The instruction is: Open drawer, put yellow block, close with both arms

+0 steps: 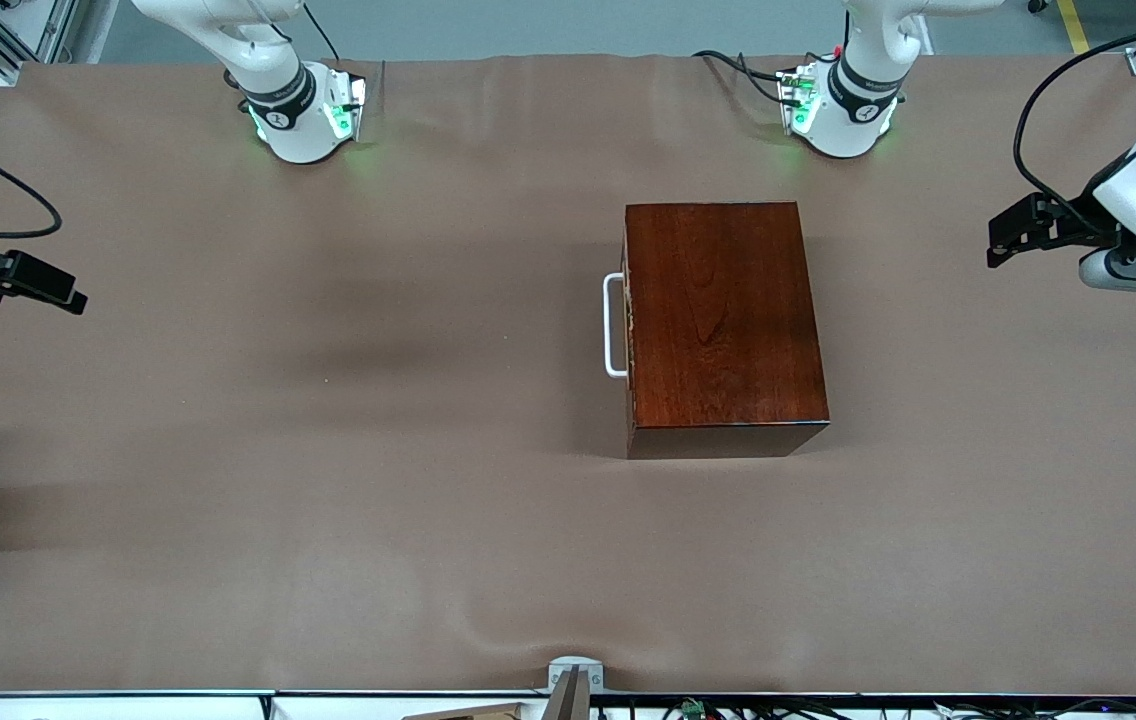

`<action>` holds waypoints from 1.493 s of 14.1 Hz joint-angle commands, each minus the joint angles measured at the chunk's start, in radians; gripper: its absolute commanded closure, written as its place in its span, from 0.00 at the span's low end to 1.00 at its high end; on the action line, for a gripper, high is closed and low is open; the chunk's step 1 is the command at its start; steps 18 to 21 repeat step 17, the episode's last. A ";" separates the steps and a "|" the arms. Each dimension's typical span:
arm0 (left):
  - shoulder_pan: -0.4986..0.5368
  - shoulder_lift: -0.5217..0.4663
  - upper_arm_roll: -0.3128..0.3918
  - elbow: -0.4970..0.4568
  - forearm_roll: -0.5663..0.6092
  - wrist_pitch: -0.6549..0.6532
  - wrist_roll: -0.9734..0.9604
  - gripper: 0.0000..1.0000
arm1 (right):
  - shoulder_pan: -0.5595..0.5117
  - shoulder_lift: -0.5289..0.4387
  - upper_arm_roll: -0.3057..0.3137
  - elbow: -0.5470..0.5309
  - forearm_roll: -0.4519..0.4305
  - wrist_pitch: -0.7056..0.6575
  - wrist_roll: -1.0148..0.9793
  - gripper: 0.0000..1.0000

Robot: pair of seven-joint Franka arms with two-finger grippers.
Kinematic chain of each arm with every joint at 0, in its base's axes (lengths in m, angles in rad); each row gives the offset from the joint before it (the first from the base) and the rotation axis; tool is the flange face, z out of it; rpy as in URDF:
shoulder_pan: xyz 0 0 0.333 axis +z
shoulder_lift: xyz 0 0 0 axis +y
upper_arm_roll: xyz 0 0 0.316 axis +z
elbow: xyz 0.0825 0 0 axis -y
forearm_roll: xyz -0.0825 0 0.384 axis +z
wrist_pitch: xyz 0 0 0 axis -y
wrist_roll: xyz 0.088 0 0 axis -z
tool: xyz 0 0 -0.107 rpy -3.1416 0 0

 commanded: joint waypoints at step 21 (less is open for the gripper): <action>0.027 -0.006 -0.003 0.021 0.038 -0.047 0.000 0.00 | -0.011 -0.010 0.009 0.002 0.004 -0.002 0.001 0.00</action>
